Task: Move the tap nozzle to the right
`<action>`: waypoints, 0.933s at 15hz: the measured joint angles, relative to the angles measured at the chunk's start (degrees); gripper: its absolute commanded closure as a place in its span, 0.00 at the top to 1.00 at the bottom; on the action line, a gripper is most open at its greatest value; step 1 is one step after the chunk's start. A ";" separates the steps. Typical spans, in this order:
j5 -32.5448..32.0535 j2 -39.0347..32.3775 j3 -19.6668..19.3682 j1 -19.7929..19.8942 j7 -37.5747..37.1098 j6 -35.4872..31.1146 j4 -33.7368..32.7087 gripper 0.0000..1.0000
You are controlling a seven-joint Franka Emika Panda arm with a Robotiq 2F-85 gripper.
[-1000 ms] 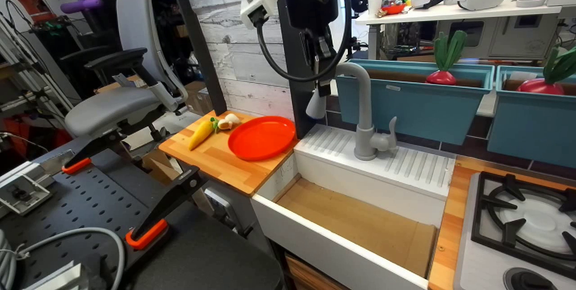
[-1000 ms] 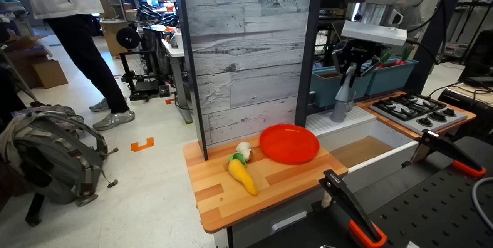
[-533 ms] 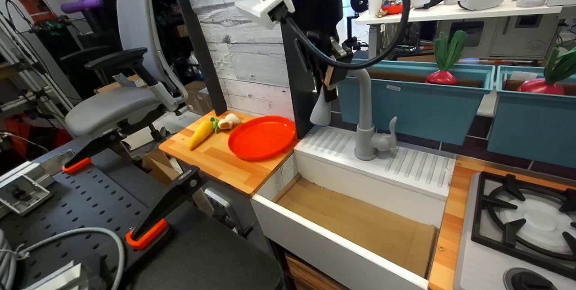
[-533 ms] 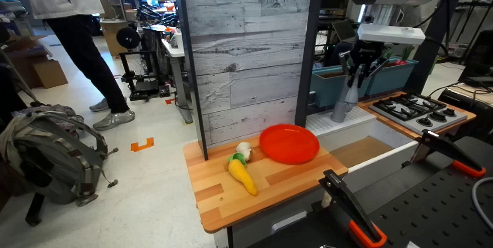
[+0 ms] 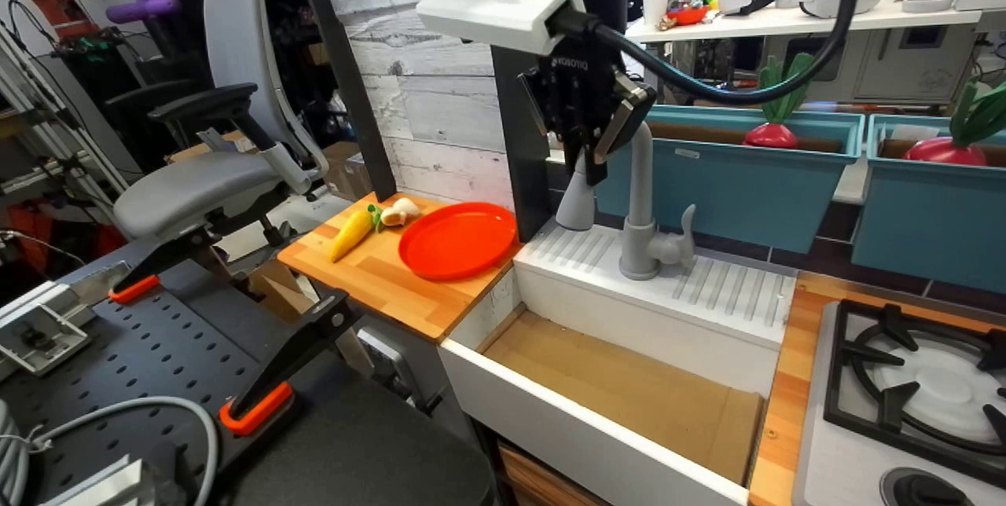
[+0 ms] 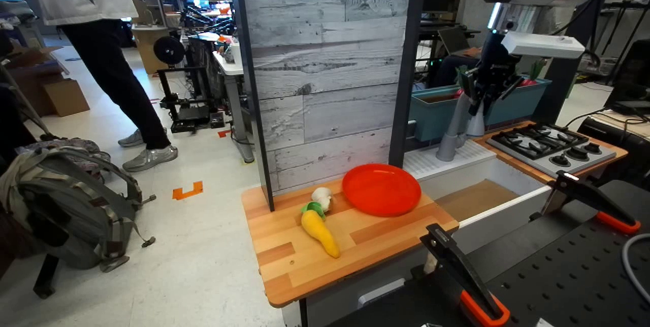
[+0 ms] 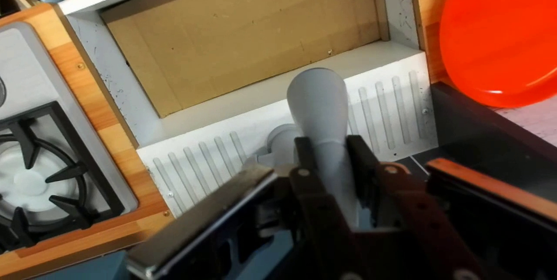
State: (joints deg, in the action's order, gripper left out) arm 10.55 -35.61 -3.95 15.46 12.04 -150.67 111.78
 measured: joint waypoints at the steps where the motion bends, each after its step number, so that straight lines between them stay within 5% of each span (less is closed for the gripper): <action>1: 0.00 0.00 0.29 0.40 0.99 0.00 0.00 0.49; 9: -0.30 -0.02 0.50 2.41 3.58 -0.01 0.03 0.99; 14: -1.41 0.16 0.28 2.49 3.71 -0.03 0.75 1.00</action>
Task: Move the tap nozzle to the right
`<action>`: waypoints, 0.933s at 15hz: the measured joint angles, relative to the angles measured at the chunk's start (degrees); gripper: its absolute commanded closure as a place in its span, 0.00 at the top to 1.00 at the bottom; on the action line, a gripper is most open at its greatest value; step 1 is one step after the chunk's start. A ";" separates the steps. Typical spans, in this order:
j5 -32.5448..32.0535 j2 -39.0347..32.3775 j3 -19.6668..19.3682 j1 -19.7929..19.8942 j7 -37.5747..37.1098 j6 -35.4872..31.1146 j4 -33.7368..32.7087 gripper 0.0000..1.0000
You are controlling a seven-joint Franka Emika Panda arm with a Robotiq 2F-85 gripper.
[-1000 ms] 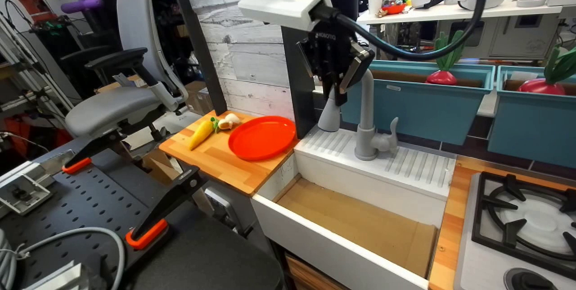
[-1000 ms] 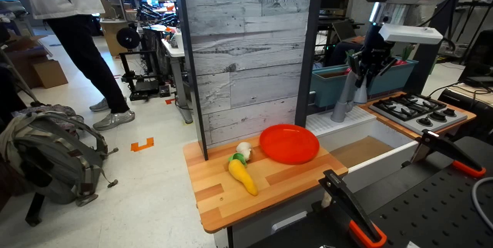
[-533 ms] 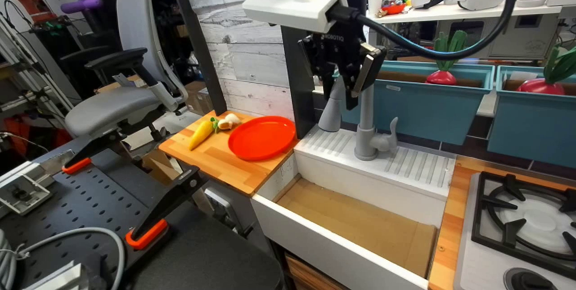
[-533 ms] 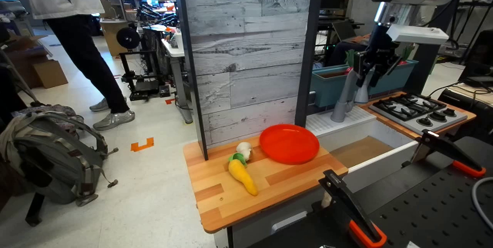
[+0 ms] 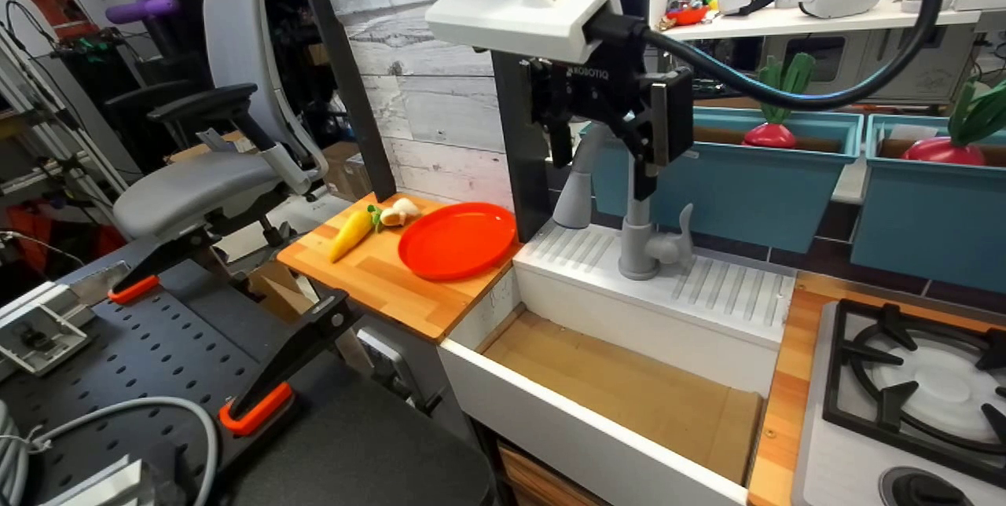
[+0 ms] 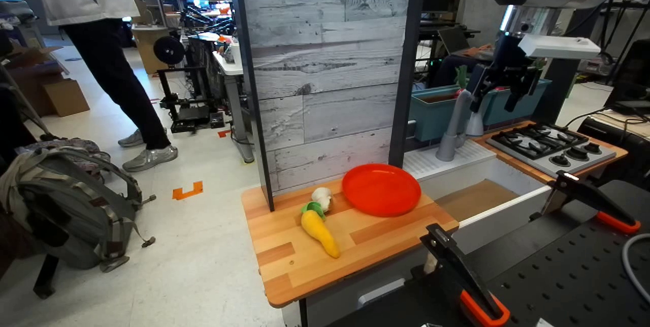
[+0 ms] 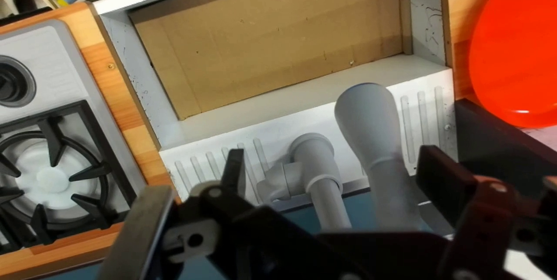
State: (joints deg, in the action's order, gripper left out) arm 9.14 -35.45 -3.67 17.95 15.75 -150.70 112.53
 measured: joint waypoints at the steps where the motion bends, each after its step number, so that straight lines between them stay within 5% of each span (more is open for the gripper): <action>1: -0.01 0.25 0.20 -0.02 0.00 0.07 0.41 1.00; 14: -4.35 20.56 1.13 -4.90 -0.17 -0.37 20.99 1.00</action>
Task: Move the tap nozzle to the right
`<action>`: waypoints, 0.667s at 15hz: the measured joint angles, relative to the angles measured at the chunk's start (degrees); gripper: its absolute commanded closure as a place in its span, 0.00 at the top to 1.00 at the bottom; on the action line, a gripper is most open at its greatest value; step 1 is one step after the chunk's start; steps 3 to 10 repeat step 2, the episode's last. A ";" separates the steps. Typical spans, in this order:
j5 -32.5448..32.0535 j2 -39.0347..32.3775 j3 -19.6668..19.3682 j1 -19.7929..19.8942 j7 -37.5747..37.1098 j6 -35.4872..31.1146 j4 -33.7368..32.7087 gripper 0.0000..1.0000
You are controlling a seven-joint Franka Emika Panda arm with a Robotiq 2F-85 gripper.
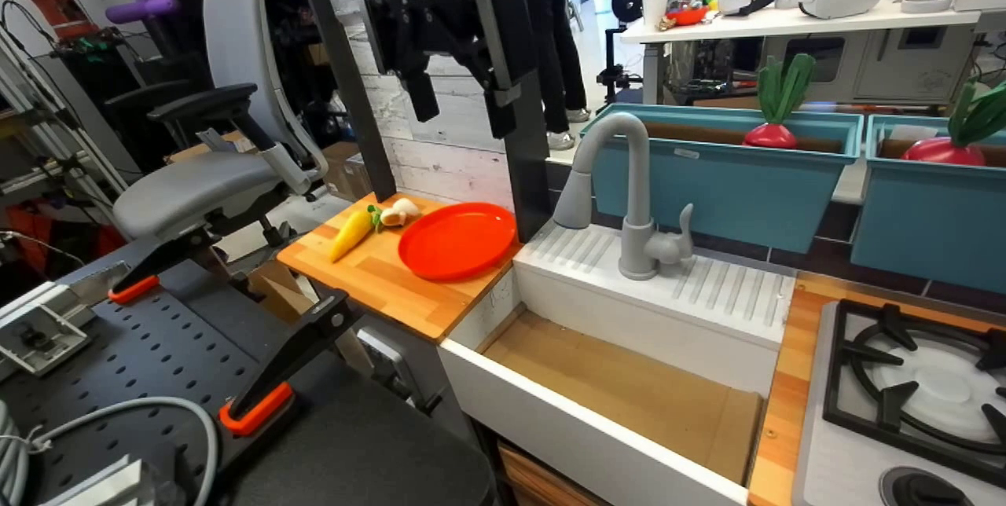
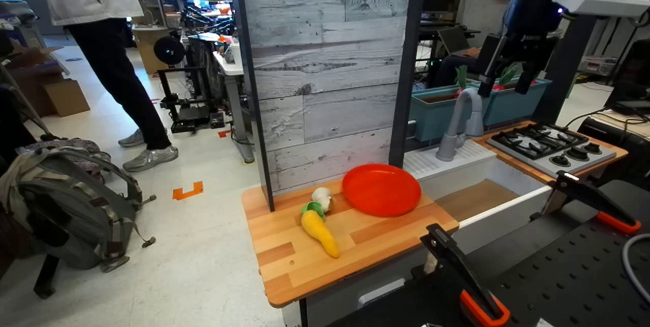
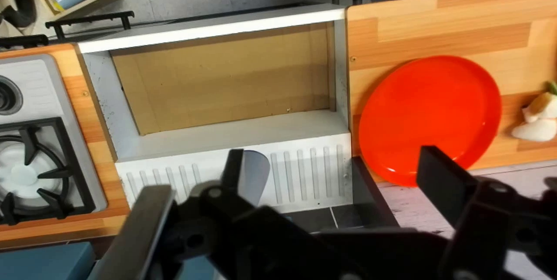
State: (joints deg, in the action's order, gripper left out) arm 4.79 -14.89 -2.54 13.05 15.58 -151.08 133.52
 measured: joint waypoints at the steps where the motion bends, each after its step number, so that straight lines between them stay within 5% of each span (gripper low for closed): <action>1: -0.05 0.36 -0.04 -0.09 0.00 0.00 0.45 1.00; 10: -0.07 0.37 -0.11 -0.08 0.00 0.00 0.51 1.00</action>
